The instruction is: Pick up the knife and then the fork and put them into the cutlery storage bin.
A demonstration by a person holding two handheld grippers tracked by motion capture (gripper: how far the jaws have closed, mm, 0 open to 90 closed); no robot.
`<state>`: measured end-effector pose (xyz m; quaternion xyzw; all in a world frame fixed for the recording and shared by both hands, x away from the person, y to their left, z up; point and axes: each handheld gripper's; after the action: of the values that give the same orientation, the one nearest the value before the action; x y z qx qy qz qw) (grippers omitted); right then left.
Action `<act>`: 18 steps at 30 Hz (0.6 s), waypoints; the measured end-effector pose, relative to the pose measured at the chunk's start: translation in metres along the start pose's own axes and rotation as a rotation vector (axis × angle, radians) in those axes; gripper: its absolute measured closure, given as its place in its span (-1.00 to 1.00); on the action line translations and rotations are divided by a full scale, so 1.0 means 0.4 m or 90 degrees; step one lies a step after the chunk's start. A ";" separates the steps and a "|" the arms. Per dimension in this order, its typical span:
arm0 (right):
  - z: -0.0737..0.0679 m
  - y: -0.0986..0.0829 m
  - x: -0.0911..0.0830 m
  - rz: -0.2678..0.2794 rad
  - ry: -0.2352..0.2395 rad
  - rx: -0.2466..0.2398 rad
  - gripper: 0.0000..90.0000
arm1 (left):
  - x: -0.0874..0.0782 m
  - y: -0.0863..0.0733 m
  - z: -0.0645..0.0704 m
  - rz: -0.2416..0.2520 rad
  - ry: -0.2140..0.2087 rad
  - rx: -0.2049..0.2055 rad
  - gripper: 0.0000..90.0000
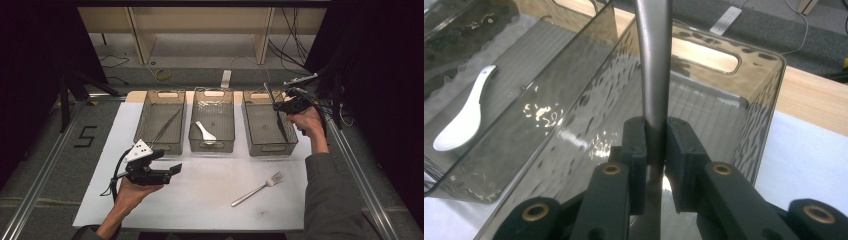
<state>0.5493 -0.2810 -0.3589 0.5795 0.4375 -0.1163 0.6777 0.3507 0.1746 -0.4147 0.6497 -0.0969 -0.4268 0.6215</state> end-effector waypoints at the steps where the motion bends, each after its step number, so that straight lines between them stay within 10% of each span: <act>1: -0.001 -0.002 0.003 -0.002 0.001 0.003 0.78 | 0.000 0.000 0.000 0.000 0.000 0.000 -0.65; 18: -0.014 -0.020 0.040 -0.033 -0.003 -0.009 0.78 | 0.000 0.000 0.000 0.000 0.000 0.000 -0.65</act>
<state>0.5510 -0.2727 -0.3757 0.5625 0.4517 -0.1322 0.6797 0.3508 0.1747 -0.4147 0.6497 -0.0970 -0.4269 0.6215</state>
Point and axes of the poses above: each handheld gripper's, and its own axes: x roughly forward along the jaws, y roughly out of its top, z roughly to its right, and after that the axes turned 2 degrees about x, right-handed
